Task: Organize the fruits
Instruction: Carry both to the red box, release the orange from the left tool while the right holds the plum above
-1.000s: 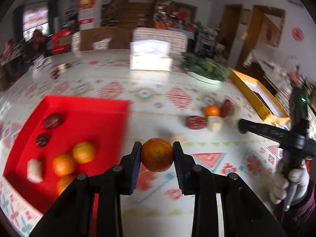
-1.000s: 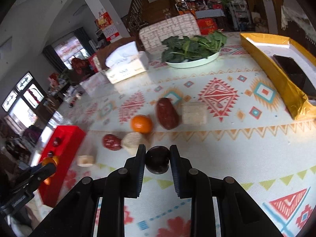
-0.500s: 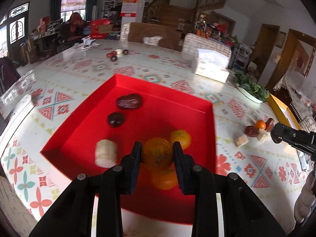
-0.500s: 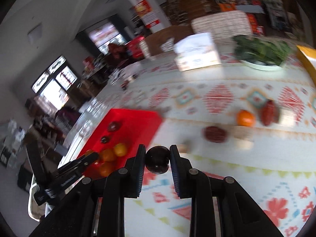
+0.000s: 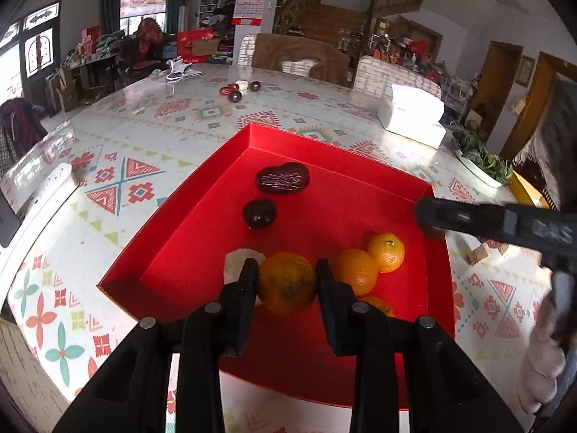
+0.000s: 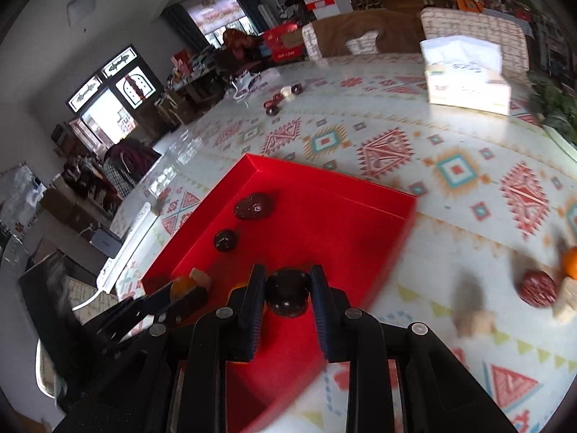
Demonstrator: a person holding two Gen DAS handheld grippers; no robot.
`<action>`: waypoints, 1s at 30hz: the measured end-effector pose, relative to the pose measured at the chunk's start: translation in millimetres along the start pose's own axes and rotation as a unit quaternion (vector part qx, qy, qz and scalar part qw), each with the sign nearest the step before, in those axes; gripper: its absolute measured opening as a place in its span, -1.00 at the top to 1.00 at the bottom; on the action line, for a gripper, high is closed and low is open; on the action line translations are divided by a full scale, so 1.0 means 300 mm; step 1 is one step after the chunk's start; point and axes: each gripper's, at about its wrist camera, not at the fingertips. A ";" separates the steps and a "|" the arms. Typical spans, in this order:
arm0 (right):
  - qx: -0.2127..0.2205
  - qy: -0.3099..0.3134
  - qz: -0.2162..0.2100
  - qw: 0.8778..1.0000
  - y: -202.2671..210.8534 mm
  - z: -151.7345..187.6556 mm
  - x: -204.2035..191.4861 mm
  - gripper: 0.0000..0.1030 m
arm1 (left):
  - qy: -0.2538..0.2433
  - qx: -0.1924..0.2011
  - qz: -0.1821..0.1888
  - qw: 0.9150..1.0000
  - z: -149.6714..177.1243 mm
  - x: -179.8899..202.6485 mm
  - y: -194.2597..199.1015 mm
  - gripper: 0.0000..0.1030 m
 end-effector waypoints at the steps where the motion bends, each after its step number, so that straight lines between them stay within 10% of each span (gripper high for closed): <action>1: -0.004 0.001 0.004 1.000 -0.024 -0.012 -0.004 0.47 | -0.003 0.000 0.003 1.000 0.000 0.003 0.000 0.37; 9: -0.032 0.005 0.017 0.999 -0.151 -0.046 -0.015 0.45 | 0.017 0.002 0.018 1.000 -0.009 -0.036 0.004 -0.06; 30: 0.016 0.006 0.008 1.000 -0.002 -0.036 -0.041 0.35 | 0.042 0.040 0.032 0.998 -0.017 -0.026 0.161 -0.38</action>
Point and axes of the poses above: each gripper's, at about its wrist camera, not at the fingertips, and y roughly against the way its jaws point, x to its right, z to its underside, and after that the axes turned 1 degree about -z, right-handed
